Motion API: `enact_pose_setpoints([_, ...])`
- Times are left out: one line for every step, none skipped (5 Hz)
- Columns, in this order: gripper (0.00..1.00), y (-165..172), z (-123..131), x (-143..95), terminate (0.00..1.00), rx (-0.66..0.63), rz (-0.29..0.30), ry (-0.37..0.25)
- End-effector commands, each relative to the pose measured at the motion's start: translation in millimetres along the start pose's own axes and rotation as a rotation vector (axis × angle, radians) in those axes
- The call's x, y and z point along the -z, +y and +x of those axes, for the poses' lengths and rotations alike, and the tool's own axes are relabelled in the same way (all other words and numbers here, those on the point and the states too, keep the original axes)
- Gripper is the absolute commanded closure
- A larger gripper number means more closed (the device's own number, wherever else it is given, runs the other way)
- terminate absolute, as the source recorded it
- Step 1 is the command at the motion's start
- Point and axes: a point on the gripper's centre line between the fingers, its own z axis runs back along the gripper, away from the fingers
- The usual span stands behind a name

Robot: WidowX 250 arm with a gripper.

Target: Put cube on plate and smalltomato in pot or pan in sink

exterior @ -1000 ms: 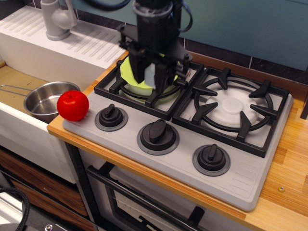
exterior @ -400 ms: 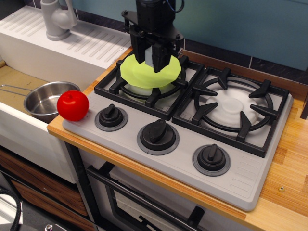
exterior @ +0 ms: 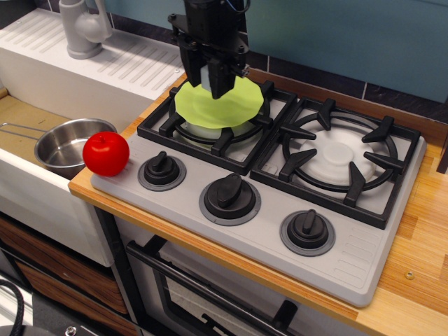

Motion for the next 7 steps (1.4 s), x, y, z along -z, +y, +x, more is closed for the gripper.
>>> enact_pose_setpoints([1.00, 20.4, 15.4, -11.6, 0.00, 0.015, 0.036, -0.081])
enact_pose_setpoints([0.00, 14.1, 15.5, -13.2, 0.00, 0.001, 0.052, -0.076])
enact_pose_setpoints([0.00, 3.8, 16.0, -18.7, 0.00, -0.024, 0.058, -0.055])
enact_pose_setpoints([0.00, -3.9, 17.1, -25.3, 0.00, -0.044, 0.065, -0.038])
enact_pose_setpoints([0.00, -3.7, 7.4, -43.8, 0.00, -0.032, 0.061, -0.003])
enact_pose_setpoints([0.00, -4.7, -2.6, -62.2, 0.00, -0.012, 0.071, 0.031])
enact_pose_setpoints([0.00, -4.7, -2.6, -62.2, 0.00, -0.012, 0.071, 0.031])
